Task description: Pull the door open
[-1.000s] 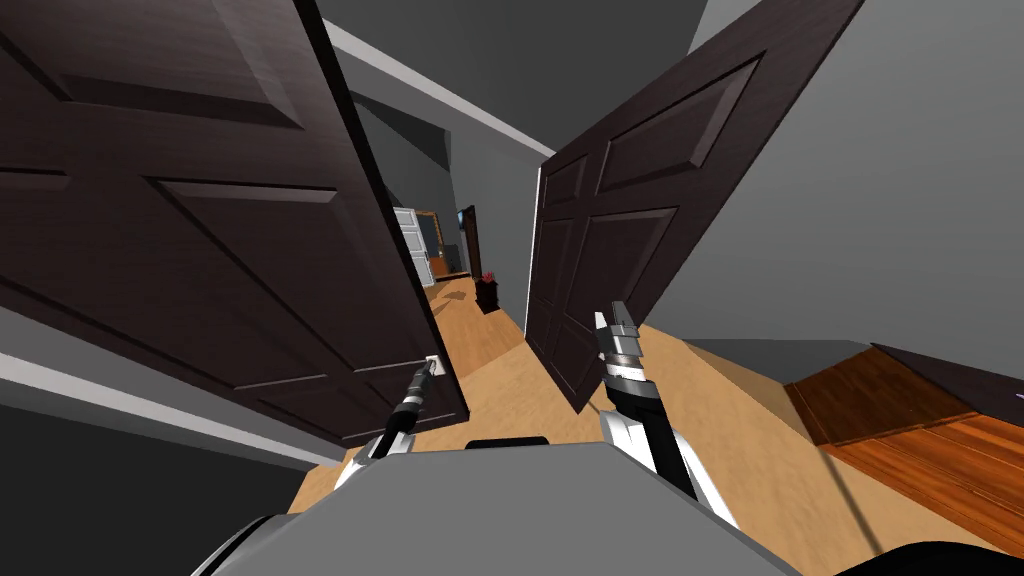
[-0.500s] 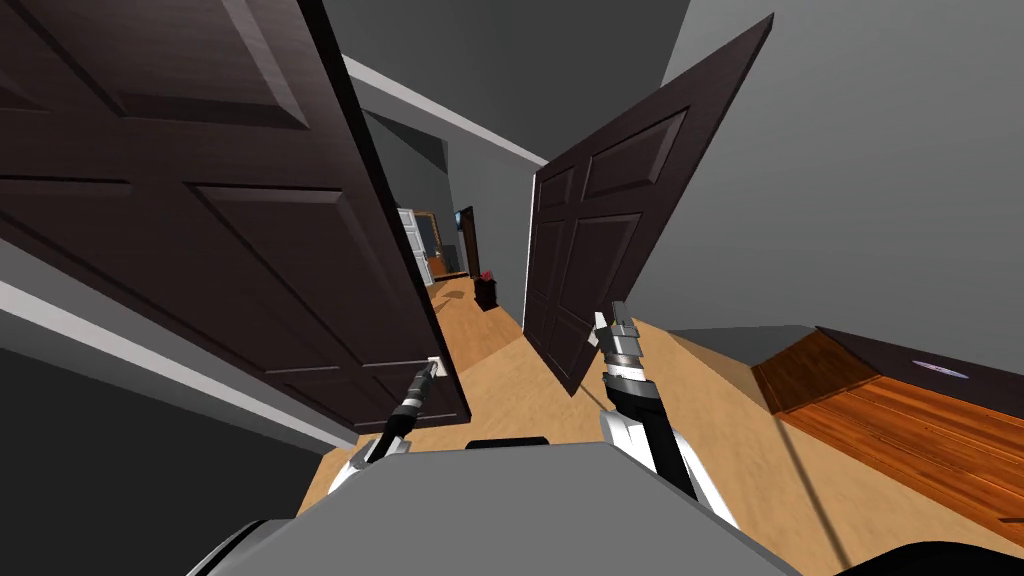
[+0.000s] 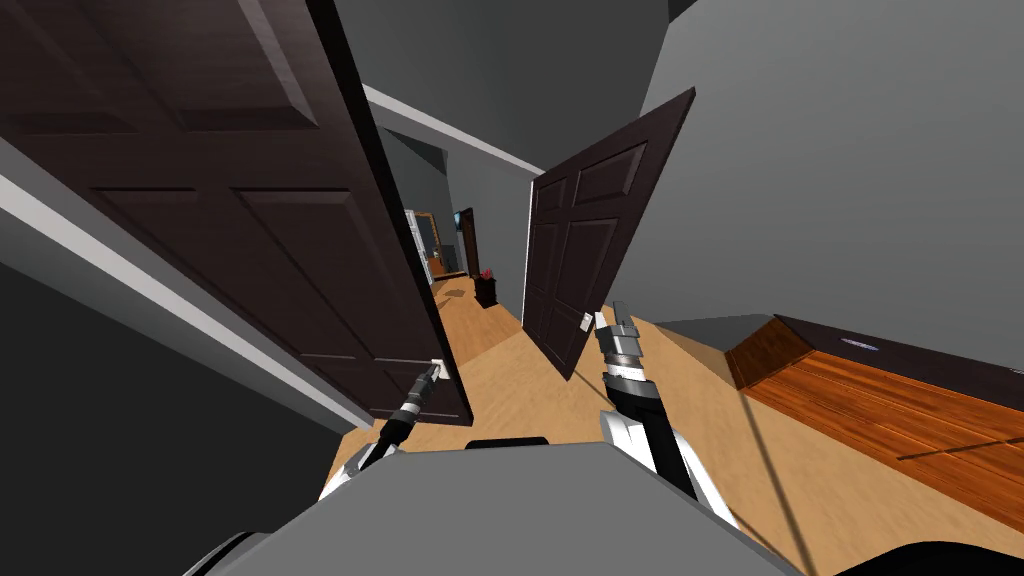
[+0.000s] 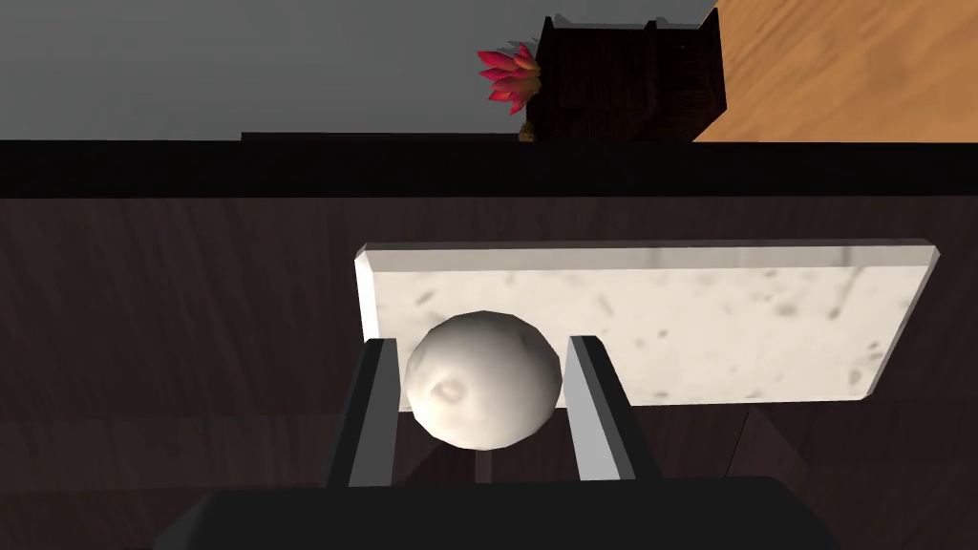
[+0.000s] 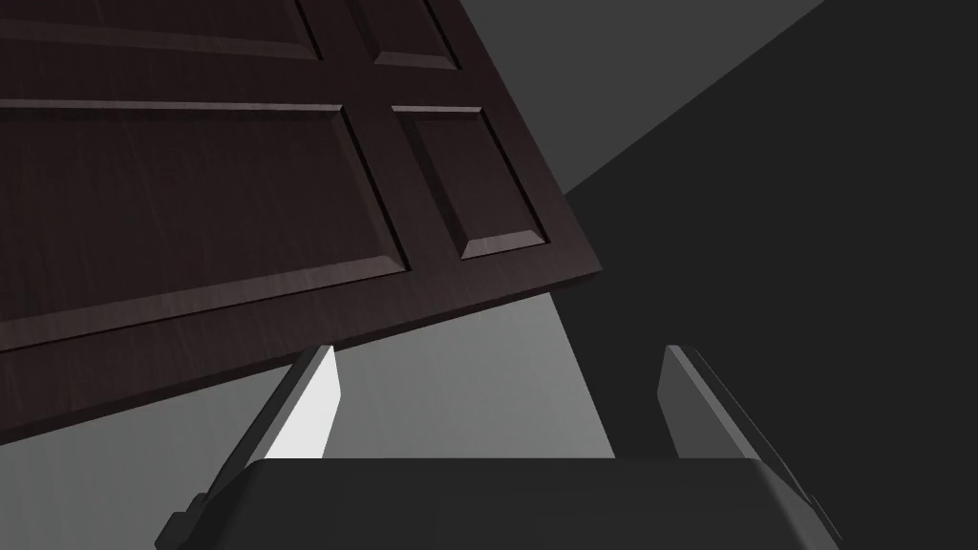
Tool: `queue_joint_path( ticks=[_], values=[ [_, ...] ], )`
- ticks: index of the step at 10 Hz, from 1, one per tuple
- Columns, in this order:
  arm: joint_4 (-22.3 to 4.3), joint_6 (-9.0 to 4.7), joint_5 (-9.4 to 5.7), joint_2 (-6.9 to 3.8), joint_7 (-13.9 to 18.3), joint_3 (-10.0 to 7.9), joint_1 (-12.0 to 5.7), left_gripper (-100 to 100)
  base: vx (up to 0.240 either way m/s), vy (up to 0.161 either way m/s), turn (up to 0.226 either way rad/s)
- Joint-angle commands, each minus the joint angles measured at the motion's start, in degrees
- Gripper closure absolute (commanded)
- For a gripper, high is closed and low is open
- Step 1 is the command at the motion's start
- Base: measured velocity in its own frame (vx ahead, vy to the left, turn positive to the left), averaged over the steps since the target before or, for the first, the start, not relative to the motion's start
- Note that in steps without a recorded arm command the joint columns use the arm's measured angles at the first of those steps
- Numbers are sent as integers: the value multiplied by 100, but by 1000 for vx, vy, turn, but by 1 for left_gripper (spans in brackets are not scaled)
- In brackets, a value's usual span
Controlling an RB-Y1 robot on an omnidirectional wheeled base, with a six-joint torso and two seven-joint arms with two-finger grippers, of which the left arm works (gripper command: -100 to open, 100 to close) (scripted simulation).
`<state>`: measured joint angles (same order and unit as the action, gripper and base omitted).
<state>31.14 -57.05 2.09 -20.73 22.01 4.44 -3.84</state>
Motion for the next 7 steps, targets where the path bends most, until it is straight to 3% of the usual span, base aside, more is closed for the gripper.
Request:
queue_joint_path(
  ticks=[1, 2, 7],
  values=[
    [0, 0, 0, 0, 0, 0, 0, 100, -99, 29, -4],
    [-33, -210, 56, -105, 121, 79, 132, 100, -141, 33, -163],
    [-85, -694, 155, -365, 372, 217, 371, 100, -171, 71, -118]
  ],
)
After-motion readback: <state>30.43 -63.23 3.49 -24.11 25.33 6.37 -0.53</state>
